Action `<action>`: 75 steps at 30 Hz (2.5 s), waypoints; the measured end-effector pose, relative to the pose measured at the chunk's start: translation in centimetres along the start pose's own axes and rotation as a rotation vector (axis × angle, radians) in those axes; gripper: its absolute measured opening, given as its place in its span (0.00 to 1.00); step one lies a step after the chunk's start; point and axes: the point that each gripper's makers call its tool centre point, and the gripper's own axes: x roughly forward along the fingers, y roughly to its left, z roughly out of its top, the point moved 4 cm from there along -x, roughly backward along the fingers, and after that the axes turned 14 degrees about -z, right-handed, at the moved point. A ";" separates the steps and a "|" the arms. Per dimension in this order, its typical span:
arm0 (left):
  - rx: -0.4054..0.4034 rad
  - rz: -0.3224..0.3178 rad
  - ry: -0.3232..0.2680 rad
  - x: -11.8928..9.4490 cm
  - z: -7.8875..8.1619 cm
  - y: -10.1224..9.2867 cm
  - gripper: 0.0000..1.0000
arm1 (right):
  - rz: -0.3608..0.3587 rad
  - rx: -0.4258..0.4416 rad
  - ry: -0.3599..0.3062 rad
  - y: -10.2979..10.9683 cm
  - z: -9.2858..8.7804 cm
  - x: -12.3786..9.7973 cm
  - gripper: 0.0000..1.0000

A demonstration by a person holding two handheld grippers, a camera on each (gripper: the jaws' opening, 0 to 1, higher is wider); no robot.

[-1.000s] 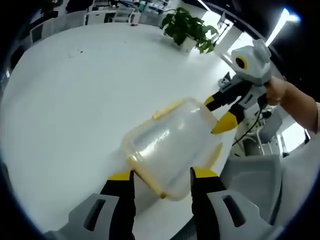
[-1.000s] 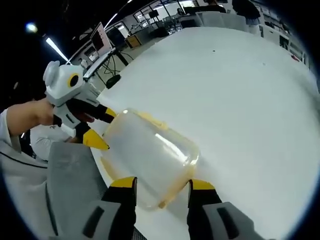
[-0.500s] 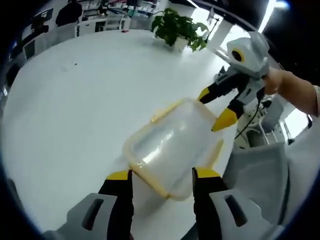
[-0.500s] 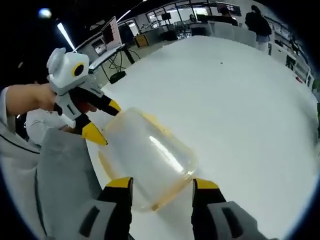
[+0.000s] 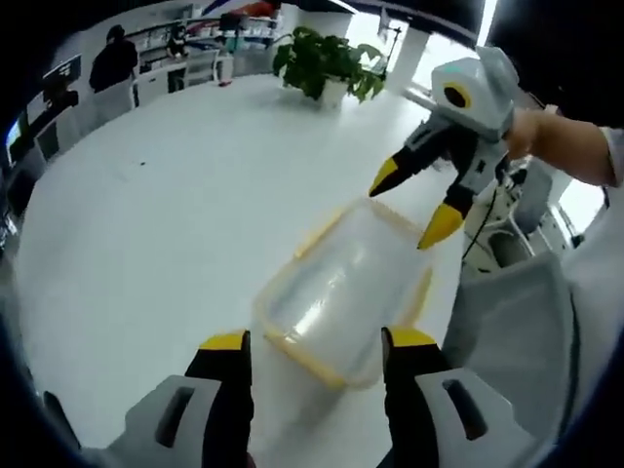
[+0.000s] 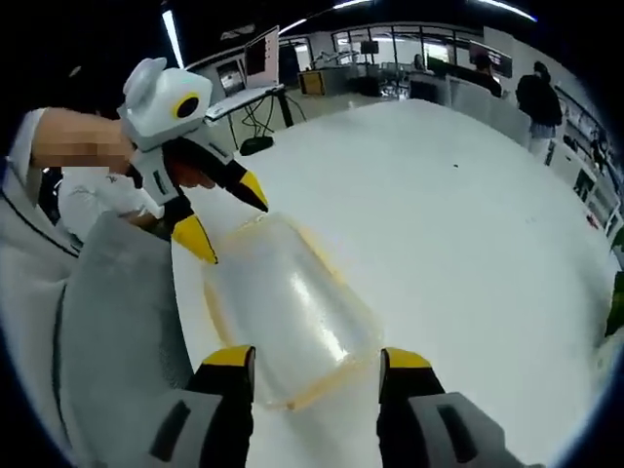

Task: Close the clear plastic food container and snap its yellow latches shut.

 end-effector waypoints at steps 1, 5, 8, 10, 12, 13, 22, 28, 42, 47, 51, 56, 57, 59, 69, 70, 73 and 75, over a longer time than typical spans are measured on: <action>0.027 0.006 0.005 -0.1 0.1 0.1 0.55 | -0.009 -0.014 -0.011 -0.1 0.1 -0.1 0.51; 0.127 -0.012 -0.023 -0.3 1.1 -0.6 0.57 | -0.005 -0.091 -0.065 0.0 0.7 -0.6 0.51; 0.189 -0.027 -0.037 -0.5 2.0 -1.3 0.56 | -0.003 -0.169 -0.121 0.2 1.5 -1.0 0.47; 0.253 -0.025 -0.026 -0.4 2.4 -1.4 0.59 | -0.002 -0.185 -0.134 0.5 1.8 -1.1 0.43; 0.285 -0.032 -0.030 -0.2 2.8 -1.7 0.57 | -0.003 -0.201 -0.146 0.6 2.1 -1.2 0.42; 0.294 -0.037 -0.032 -0.2 2.9 -1.9 0.56 | -0.001 -0.206 -0.149 0.6 2.2 -1.2 0.42; 0.375 -0.104 -0.067 0.1 4.1 -3.1 0.44 | 0.031 -0.294 -0.223 1.9 4.1 -1.7 0.37; 0.392 -0.120 -0.065 0.6 4.3 -3.3 0.40 | 0.074 -0.307 -0.233 2.7 4.8 -1.4 0.35; 0.460 -0.181 -0.016 2.8 3.8 -4.3 0.29 | 0.113 -0.406 -0.203 3.4 5.1 0.6 0.24; 0.476 -0.191 -0.005 3.4 3.8 -4.5 0.30 | 0.128 -0.414 -0.191 3.5 5.0 1.1 0.24; 0.503 -0.199 0.024 3.9 3.5 -4.5 0.30 | 0.136 -0.423 -0.179 3.4 4.8 1.5 0.25; 0.490 -0.198 0.032 4.2 3.3 -4.4 0.33 | 0.145 -0.434 -0.160 3.3 4.6 2.1 0.26; 0.489 -0.203 0.032 4.3 3.2 -4.5 0.33 | 0.151 -0.434 -0.159 3.3 4.6 2.1 0.26; 0.495 -0.204 0.039 4.5 3.1 -4.5 0.33 | 0.159 -0.446 -0.154 3.4 4.5 2.4 0.25; 0.497 -0.197 0.058 4.7 2.6 -4.7 0.45 | 0.183 -0.468 -0.115 3.4 4.2 3.7 0.45; 0.495 -0.198 0.056 4.7 2.6 -4.8 0.45 | 0.181 -0.470 -0.108 3.4 4.2 3.8 0.50; 0.494 -0.199 0.050 4.7 2.6 -4.8 0.45 | 0.194 -0.483 -0.100 3.4 4.1 3.8 0.54; 0.495 -0.196 0.048 4.7 2.6 -4.8 0.45 | 0.202 -0.469 -0.089 3.2 4.2 3.9 0.54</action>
